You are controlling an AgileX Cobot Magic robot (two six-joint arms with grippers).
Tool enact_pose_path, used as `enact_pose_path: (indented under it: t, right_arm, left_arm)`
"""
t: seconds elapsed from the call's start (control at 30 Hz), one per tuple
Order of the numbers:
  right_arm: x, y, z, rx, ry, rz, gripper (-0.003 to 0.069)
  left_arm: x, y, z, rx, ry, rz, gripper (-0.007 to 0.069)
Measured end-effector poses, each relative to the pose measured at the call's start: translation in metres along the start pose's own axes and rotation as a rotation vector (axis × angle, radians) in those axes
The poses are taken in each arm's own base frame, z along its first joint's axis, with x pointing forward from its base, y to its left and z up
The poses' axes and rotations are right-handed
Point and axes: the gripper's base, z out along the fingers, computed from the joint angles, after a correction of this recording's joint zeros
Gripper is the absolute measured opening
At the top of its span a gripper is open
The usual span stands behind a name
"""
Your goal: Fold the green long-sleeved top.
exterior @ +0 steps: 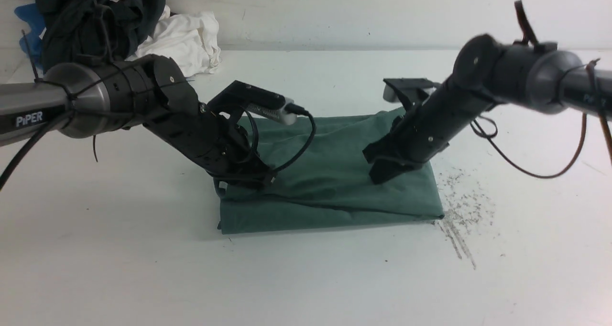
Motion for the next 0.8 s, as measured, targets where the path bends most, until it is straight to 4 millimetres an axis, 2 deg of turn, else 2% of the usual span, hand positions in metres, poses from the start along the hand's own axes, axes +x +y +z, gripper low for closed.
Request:
enact_pose_path:
  t: [0.13, 0.27, 0.3, 0.4, 0.47, 0.5, 0.53, 0.57, 0.6, 0.63, 0.7, 0.73, 0.77, 0.8]
  right_arm:
    - [0.008, -0.009, 0.004, 0.012, -0.034, 0.062, -0.0013]
    - [0.008, -0.012, 0.003, 0.011, -0.039, 0.072, -0.0013]
    - [0.008, -0.012, 0.003, 0.011, -0.039, 0.072, -0.0013]
    - [0.004, -0.01, -0.004, 0.016, -0.052, 0.053, -0.0013]
    - [-0.002, -0.005, -0.017, 0.02, -0.072, 0.025, -0.0013]
    - [-0.004, -0.003, -0.023, 0.022, -0.083, 0.017, -0.0013]
    - [-0.011, 0.004, -0.045, 0.033, -0.127, -0.015, -0.0013]
    - [-0.015, 0.01, -0.063, 0.044, -0.159, -0.04, -0.0013]
    - [-0.017, 0.013, -0.07, 0.048, -0.174, -0.049, -0.0013]
    - [-0.02, 0.025, -0.104, 0.077, -0.228, -0.098, -0.0013]
    - [-0.02, 0.039, -0.145, 0.123, -0.29, -0.153, -0.0013]
    - [-0.019, 0.04, -0.15, 0.129, -0.296, -0.157, -0.0013]
    - [-0.014, 0.052, -0.188, 0.186, -0.347, -0.199, -0.0013]
    - [-0.008, 0.059, -0.211, 0.226, -0.378, -0.216, -0.0013]
  left_arm:
    - [0.008, 0.025, 0.006, -0.06, 0.035, -0.007, -0.0007]
    - [0.013, 0.05, -0.003, -0.1, 0.044, -0.052, -0.0007]
    - [0.012, 0.051, -0.005, -0.101, 0.041, -0.055, -0.0007]
    - [-0.001, 0.054, -0.026, -0.102, 0.015, -0.064, -0.0007]
    - [-0.011, 0.048, -0.048, -0.091, -0.004, -0.047, -0.0007]
    - [-0.013, 0.046, -0.053, -0.089, -0.008, -0.044, -0.0007]
    - [-0.019, 0.037, -0.077, -0.08, -0.032, -0.031, -0.0007]
    - [-0.02, 0.03, -0.091, -0.074, -0.042, -0.021, -0.0007]
    - [-0.02, 0.027, -0.097, -0.068, -0.041, -0.016, -0.0007]
    - [-0.02, 0.016, -0.123, -0.064, -0.062, 0.004, -0.0007]
    - [-0.017, 0.003, -0.149, -0.059, -0.08, 0.017, -0.0007]
    - [-0.016, 0.0, -0.156, -0.062, -0.092, 0.022, -0.0007]
    - [-0.009, -0.012, -0.178, -0.067, -0.119, 0.028, -0.0007]
    - [-0.003, -0.021, -0.194, -0.075, -0.147, 0.033, -0.0007]
